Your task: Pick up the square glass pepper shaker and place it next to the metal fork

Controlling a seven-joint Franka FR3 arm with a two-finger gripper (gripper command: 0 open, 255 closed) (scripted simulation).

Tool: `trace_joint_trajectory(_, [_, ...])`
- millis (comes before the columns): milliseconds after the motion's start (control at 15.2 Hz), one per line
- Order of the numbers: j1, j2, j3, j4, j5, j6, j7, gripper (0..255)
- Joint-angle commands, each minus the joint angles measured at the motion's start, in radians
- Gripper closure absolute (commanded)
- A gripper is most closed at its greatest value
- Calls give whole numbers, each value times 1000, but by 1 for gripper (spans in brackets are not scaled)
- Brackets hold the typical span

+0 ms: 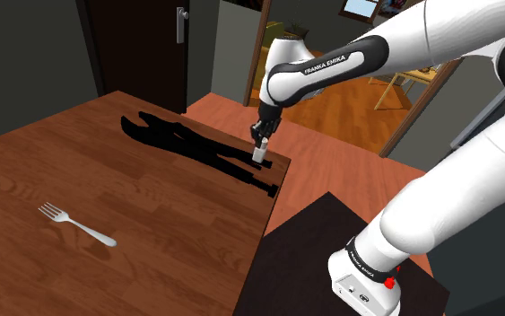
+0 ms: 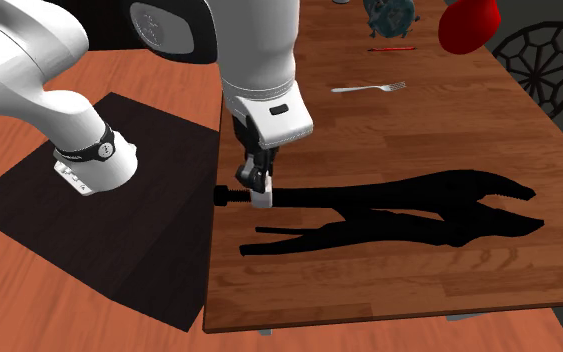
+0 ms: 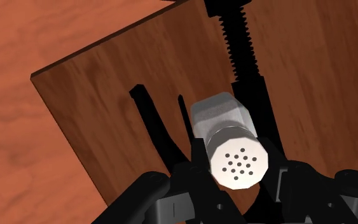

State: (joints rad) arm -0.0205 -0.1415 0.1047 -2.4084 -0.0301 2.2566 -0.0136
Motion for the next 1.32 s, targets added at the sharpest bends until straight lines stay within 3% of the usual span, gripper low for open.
trace_joint_trajectory(0, [0, -15, -1, 13, 3, -28, -3, 255])
trace_joint_trajectory(858, [2, -91, -4, 110, 13, -201, -15, 255])
trace_joint_trajectory(1254, [64, -26, 88, 183, 26, -212, 133, 255])
